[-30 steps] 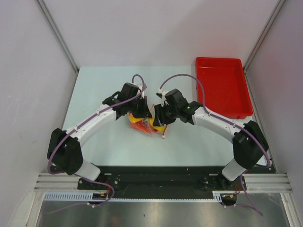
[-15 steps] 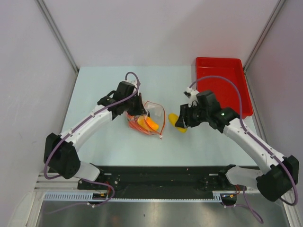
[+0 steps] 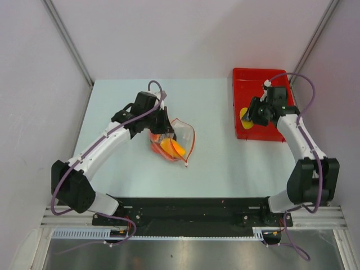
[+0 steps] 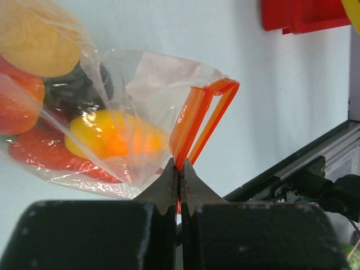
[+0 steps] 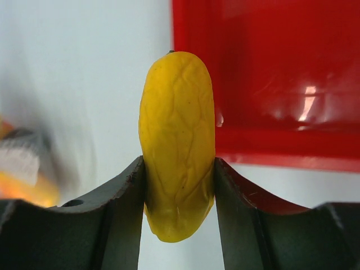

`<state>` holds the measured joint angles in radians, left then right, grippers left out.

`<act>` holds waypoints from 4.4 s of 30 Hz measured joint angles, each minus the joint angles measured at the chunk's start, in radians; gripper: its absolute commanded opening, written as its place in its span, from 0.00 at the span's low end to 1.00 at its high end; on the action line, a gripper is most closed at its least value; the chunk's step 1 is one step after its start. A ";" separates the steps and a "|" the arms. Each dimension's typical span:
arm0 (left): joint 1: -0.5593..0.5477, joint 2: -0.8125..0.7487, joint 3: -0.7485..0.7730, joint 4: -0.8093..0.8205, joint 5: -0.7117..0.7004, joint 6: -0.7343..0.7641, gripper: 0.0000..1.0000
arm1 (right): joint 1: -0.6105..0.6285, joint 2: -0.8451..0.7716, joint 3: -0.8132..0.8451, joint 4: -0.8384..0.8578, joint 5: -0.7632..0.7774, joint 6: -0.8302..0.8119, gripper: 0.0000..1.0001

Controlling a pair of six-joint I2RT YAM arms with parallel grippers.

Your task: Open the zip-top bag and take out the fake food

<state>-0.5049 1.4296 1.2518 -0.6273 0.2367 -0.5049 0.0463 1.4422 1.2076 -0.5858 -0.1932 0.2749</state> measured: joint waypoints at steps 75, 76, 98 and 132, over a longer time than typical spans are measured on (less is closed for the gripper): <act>0.116 -0.061 -0.003 0.122 0.362 -0.236 0.00 | 0.781 0.196 -0.109 0.525 0.021 -0.194 0.86; 0.111 -0.058 -0.003 0.123 0.361 -0.238 0.00 | 0.781 0.203 -0.112 0.535 0.023 -0.199 0.87; 0.074 -0.035 -0.081 0.080 0.200 -0.215 0.00 | 0.798 0.359 -0.263 0.924 -0.075 -0.148 0.89; 0.181 -0.037 0.000 -0.019 0.091 -0.041 0.00 | 0.822 0.154 -0.151 0.496 -0.060 -0.060 0.12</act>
<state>-0.3237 1.3926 1.2522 -0.6460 0.3275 -0.5457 0.8684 1.5963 1.0569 -0.0895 -0.2527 0.2153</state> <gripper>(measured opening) 0.005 0.550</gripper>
